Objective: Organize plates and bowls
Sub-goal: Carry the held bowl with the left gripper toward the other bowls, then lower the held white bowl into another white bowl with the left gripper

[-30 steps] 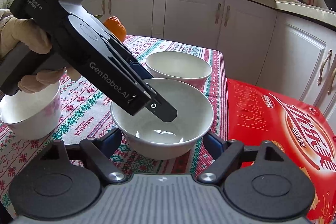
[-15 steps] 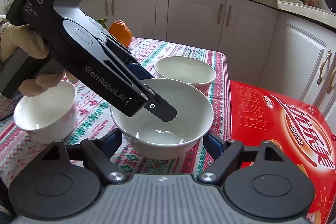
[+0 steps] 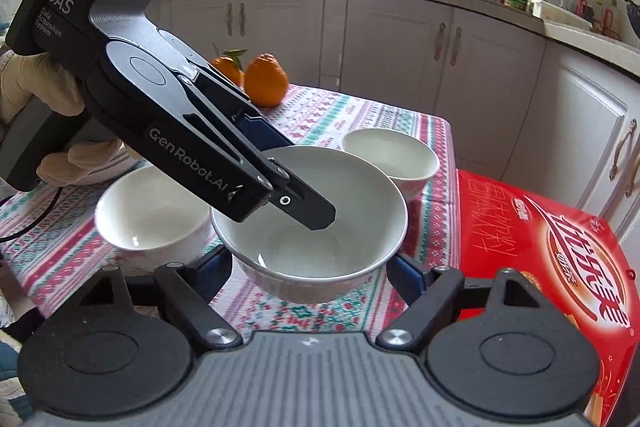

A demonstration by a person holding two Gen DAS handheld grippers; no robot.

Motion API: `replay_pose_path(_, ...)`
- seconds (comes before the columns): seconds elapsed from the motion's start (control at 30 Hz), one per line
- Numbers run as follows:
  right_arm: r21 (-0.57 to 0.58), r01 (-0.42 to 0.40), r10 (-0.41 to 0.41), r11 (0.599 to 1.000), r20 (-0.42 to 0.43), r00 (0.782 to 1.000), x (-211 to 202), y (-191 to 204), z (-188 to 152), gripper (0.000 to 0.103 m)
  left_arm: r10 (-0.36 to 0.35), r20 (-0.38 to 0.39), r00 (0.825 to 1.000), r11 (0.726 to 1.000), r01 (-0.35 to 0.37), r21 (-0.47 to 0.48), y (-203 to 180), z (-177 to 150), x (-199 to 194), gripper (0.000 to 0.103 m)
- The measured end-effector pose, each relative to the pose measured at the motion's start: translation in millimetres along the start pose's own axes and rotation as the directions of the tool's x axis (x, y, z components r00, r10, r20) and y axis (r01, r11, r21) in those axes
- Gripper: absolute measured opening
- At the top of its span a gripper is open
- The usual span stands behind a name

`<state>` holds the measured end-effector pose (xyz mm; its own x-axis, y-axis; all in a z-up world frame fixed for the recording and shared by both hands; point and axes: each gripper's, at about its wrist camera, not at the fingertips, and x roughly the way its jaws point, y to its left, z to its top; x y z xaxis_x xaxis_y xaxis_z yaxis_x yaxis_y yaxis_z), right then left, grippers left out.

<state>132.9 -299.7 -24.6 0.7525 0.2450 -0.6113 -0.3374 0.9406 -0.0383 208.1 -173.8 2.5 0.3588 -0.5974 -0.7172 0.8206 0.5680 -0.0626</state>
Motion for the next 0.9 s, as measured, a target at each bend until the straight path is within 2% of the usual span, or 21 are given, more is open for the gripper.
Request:
replay_pose_path(0.4, -0.06, -0.074, 0.075, 0.995, 0.021, 0.997, -7, 37, 14, 0.088, 0.073, 0.031, 0.997, 0.996, -0.072, -0.049, 10, -25, -45, 0.052)
replay_pose_path(0.9, -0.103, -0.158, 0.16, 0.982, 0.007, 0.987, 13, 74, 30, 0.088, 0.143, 0.05, 0.988, 0.982, -0.135, -0.131, 36, -55, -79, 0.052)
